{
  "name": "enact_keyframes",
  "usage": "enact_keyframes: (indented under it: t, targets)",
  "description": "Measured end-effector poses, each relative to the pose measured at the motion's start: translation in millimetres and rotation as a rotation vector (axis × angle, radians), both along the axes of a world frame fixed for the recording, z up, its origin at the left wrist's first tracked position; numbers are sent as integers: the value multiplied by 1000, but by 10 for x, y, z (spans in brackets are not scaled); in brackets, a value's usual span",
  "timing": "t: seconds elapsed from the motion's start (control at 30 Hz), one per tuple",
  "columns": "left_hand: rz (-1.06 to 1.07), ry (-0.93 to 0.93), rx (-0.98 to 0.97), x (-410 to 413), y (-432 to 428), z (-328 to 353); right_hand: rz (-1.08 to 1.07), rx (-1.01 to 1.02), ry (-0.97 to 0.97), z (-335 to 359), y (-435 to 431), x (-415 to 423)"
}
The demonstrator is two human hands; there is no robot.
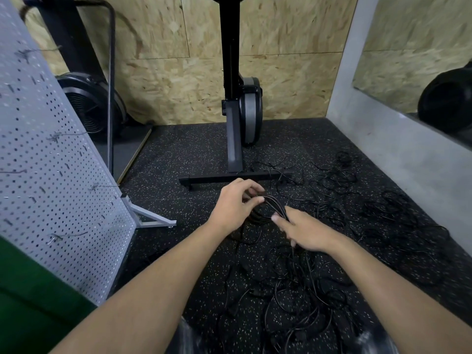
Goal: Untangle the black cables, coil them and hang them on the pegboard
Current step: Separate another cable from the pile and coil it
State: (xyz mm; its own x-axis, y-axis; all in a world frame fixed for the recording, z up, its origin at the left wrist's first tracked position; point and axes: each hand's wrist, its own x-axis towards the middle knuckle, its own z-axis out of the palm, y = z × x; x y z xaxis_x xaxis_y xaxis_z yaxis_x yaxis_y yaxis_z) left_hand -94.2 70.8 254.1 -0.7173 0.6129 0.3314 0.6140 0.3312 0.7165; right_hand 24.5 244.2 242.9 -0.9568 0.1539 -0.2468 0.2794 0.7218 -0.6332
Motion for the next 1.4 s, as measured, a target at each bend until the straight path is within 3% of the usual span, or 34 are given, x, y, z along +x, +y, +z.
enact_keyframes:
  t: [0.23,0.37,0.57,0.8,1.27,1.4]
  targets:
    - [-12,-172,-191,-119,-160,-74,-135,-251,-3,19,117,-27]
    - [0,-274,-206,-79,-170,-46,-192,-402,-6,48,121,-19]
    - [155,-530,12,19,-13,18,-200,-476,-2,-3,122,-76]
    - [212,-909,275,81,75,105,-125,-278,35,-40,99,-71]
    - [271,-1034,347,53,110,15,-54,-301,24,-15,-58,-48]
    - [104,-867,292,64,74,31,-184,-305,75,-17,-79,-81]
